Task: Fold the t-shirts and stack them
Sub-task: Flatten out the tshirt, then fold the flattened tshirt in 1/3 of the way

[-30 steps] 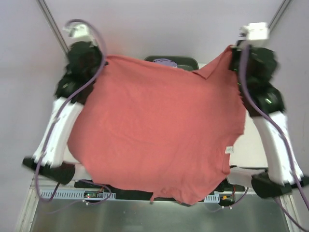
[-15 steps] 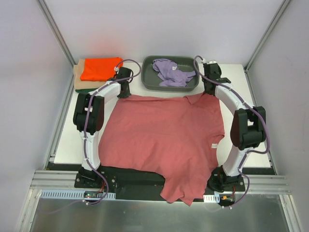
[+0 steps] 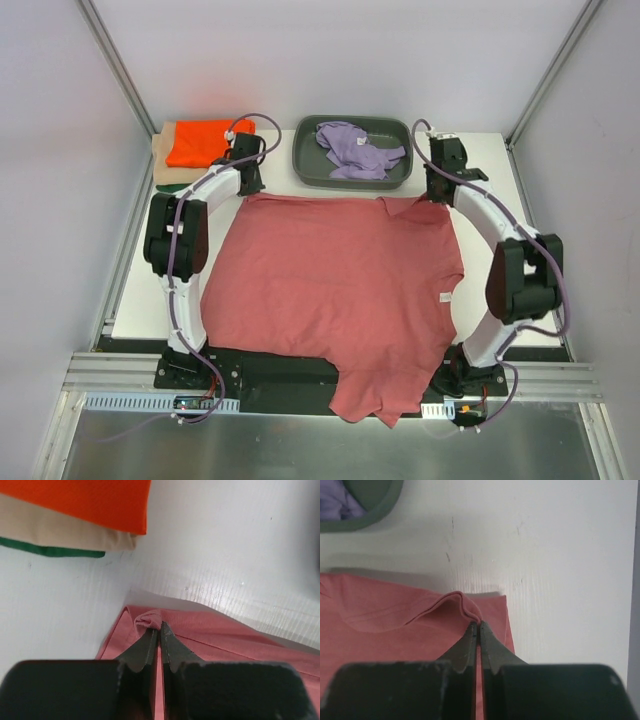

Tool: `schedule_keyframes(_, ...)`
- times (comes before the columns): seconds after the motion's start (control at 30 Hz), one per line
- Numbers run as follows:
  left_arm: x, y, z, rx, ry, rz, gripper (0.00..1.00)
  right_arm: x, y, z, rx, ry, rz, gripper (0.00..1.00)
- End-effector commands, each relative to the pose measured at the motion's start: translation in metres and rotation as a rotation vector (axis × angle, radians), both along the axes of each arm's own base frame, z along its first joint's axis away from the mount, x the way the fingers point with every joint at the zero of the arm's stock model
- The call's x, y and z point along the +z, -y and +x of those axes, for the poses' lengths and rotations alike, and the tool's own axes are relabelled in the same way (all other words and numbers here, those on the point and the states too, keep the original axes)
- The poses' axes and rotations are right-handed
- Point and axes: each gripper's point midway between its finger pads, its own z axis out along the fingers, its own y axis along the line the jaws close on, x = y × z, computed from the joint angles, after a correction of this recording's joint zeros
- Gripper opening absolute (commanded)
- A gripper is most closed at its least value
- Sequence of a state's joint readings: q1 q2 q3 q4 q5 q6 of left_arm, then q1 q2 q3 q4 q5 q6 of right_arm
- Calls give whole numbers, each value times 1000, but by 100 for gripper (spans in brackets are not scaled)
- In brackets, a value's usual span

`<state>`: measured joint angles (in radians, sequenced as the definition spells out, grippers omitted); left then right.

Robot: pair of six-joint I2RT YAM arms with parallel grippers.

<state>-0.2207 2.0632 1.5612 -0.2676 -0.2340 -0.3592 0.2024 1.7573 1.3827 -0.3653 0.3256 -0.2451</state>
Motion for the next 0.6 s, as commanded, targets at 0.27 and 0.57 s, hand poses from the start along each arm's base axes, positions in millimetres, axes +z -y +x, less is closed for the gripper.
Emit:
schedule_keyframes(0.27,39,-5,-45,16,58,-78,0,30,0,-120,-59,6,181,1)
schedule_keyframes(0.57,27,-18,-99,72,26,-95,0,23,-14,-179,11,-32,234,1)
